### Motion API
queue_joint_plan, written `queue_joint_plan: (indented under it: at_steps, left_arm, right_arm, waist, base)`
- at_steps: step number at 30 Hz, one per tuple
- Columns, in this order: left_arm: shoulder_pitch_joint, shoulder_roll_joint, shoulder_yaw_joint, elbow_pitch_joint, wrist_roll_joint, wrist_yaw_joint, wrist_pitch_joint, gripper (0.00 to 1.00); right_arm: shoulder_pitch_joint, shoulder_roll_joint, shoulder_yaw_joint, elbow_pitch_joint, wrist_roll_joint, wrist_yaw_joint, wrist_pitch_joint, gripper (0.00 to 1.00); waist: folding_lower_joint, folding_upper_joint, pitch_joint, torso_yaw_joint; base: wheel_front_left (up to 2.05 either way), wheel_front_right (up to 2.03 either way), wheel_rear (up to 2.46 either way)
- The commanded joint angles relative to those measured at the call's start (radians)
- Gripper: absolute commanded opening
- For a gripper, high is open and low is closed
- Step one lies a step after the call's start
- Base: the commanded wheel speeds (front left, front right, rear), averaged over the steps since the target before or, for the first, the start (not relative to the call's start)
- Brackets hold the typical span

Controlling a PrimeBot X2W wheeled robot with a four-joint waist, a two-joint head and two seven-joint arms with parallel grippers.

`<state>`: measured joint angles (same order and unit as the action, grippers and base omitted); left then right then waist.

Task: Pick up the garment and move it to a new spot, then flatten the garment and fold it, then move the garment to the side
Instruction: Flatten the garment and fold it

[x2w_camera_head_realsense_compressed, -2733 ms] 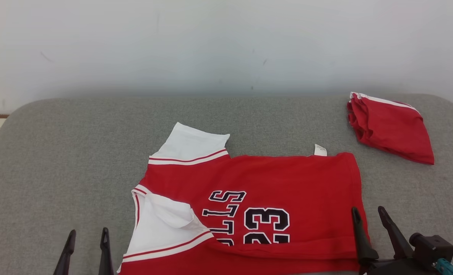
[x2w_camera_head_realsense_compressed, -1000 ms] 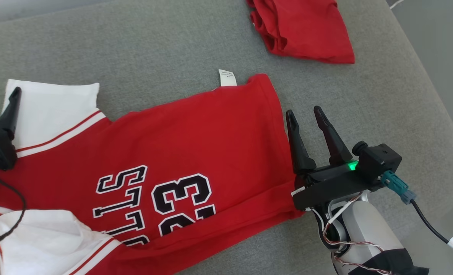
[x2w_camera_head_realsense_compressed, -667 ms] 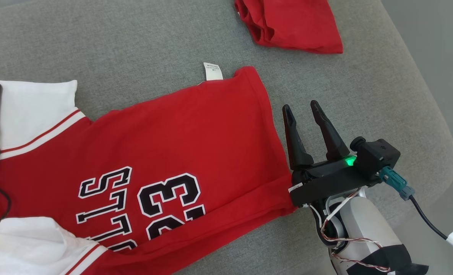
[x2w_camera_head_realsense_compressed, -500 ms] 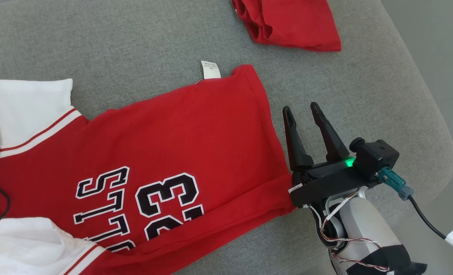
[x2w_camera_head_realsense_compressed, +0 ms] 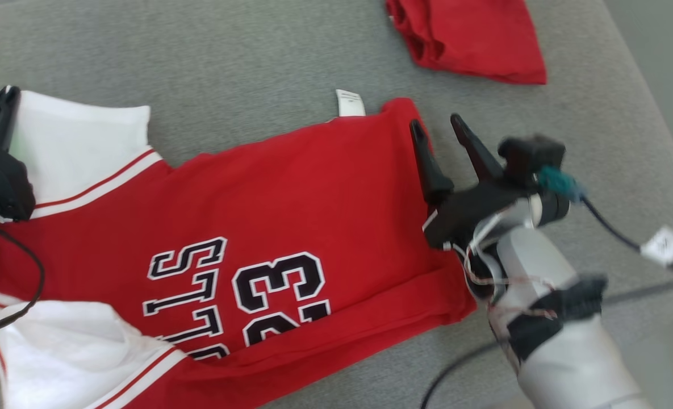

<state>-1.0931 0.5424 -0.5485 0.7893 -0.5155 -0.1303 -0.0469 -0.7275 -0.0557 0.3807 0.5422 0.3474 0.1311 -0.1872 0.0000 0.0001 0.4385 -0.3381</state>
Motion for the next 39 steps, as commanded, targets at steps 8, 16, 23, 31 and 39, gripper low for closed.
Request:
queue_joint_plan:
  at_steps: [8,16,23,31,39]
  left_arm:
    - [-0.023,-0.008,-0.051,-0.033,-0.012,0.001,-0.047,0.00]
    - [-0.035,-0.024,-0.081,-0.056,-0.017,0.001,-0.072,0.00]
    - [-0.042,-0.032,-0.108,-0.068,-0.028,0.001,-0.099,0.00]
    - [0.017,-0.030,-0.104,-0.102,-0.043,0.005,-0.156,0.00]
    - [0.167,-0.021,-0.066,-0.256,-0.098,0.027,-0.204,0.00]
  right_arm:
    - [-0.192,0.001,-0.003,0.241,0.027,-0.001,0.072,1.00]
    - [-0.318,0.004,-0.026,0.450,0.047,-0.001,0.102,1.00]
    - [-0.382,0.005,-0.021,0.557,0.050,-0.001,0.016,0.00]
    - [-0.366,-0.002,-0.002,0.592,0.072,-0.001,-0.051,0.00]
    - [-0.248,-0.065,0.082,0.486,0.133,-0.001,-0.074,0.00]
  waist:
    - [0.0000,-0.0001,0.014,0.066]
    - [0.0000,-0.0001,0.025,0.098]
    - [0.0000,-0.0001,0.027,0.118]
    - [0.0000,-0.0001,-0.025,0.141]
    - [0.0000,-0.0001,-0.093,0.180]
  base:
    - [0.00,0.00,0.00]
    - [0.00,0.00,0.00]
    - [0.00,0.00,0.00]
    - [0.00,0.00,0.00]
    - [0.00,0.00,0.00]
